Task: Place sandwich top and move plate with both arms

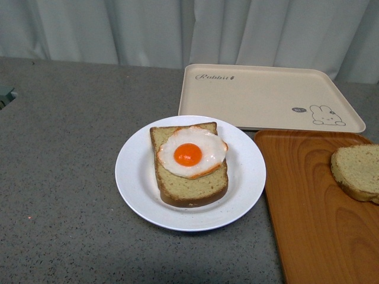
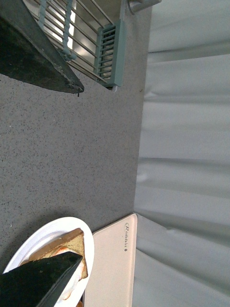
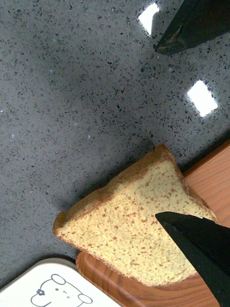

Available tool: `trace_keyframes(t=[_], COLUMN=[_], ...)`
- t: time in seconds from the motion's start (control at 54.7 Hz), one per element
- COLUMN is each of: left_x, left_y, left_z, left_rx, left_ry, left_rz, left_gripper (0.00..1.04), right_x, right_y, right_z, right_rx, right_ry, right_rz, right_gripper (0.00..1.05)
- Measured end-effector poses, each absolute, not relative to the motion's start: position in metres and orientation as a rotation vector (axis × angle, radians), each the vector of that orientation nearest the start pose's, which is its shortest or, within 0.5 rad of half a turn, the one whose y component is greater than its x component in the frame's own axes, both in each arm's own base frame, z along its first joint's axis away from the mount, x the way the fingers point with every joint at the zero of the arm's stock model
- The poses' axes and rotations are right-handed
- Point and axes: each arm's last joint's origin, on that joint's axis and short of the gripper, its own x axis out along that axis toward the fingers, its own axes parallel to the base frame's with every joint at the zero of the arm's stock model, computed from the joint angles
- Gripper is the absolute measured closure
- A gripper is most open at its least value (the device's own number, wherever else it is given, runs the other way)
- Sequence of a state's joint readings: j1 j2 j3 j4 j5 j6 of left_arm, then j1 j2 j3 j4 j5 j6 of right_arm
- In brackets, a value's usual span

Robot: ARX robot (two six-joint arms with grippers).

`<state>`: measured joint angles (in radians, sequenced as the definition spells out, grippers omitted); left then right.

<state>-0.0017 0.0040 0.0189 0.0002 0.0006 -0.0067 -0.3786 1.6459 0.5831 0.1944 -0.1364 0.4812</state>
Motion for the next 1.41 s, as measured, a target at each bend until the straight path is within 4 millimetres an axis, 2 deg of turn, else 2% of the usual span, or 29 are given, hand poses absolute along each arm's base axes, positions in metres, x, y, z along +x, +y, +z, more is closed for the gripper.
trace_keyframes(t=[0.804,1.407], left_x=[0.097,0.097], left_y=[0.0,0.0], left_z=[0.17,0.17], left_rx=[-0.007,-0.007], left_ry=[-0.015,-0.015], left_rz=[-0.002,-0.002], left_gripper=[0.06,0.06], right_x=[0.264,0.278], right_y=[-0.087,-0.075], right_z=[0.085,0.07], right_rx=[0.7,0.783], right_ry=[0.812,0.709], right_rz=[-0.439,-0.404], right_gripper=[0.09,0.09])
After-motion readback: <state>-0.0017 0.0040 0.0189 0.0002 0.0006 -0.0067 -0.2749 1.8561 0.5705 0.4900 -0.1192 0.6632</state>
